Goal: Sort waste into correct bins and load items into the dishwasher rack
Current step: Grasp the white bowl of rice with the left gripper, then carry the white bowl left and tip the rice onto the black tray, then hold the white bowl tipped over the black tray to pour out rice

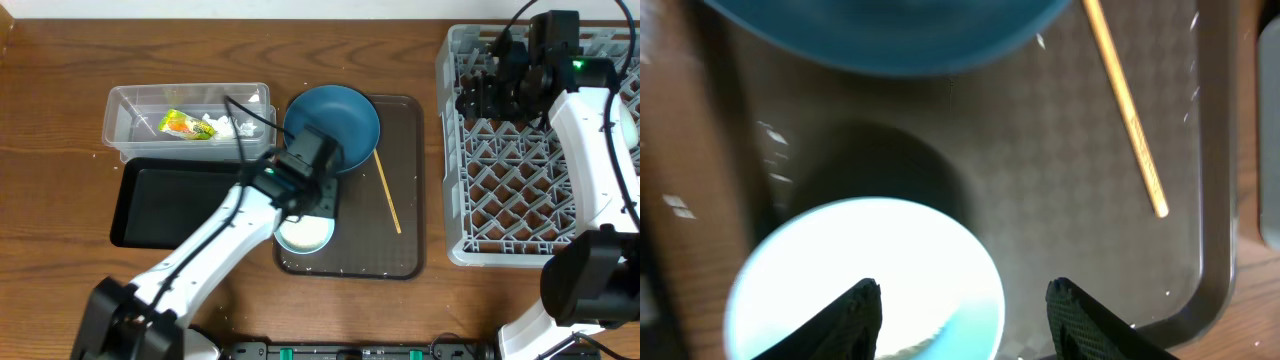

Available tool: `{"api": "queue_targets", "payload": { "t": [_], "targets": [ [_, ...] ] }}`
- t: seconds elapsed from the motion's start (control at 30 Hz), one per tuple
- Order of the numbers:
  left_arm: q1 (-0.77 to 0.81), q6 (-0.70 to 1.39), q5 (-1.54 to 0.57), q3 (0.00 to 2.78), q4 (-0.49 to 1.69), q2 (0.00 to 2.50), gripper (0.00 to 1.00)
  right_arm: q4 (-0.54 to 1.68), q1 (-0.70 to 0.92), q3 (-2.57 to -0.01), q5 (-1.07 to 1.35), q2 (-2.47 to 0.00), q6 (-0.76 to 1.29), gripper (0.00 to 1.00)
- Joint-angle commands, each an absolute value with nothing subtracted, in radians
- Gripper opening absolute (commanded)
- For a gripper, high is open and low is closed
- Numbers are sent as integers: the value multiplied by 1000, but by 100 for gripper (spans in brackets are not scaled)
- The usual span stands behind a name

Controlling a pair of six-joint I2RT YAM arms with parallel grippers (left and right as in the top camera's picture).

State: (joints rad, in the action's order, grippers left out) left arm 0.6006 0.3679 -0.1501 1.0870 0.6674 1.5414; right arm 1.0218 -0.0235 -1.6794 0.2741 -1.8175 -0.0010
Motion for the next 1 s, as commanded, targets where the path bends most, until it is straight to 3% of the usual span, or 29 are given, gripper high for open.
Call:
{"api": "queue_targets", "payload": {
  "t": [0.0,0.27,0.43,0.67,0.97],
  "targets": [
    [641,406,-141,1077,655,1600,56,1026,-12,-1673,284,-1822,-17,73],
    [702,414,-141,1077,637,1745,54,1029,-12,-1673,277,-1822,-24,74],
    [704,437,-141,1077,638,1777,30,1029,-12,-1673,273,-1822,-24,75],
    [704,436,-134,1079,630,1762,8,1029,-12,-1673,258,-1822,-24,75],
    [701,435,-48,1079,663,1656,6,1031,-12,-1673,236,-1822,-24,76]
  ]
}}
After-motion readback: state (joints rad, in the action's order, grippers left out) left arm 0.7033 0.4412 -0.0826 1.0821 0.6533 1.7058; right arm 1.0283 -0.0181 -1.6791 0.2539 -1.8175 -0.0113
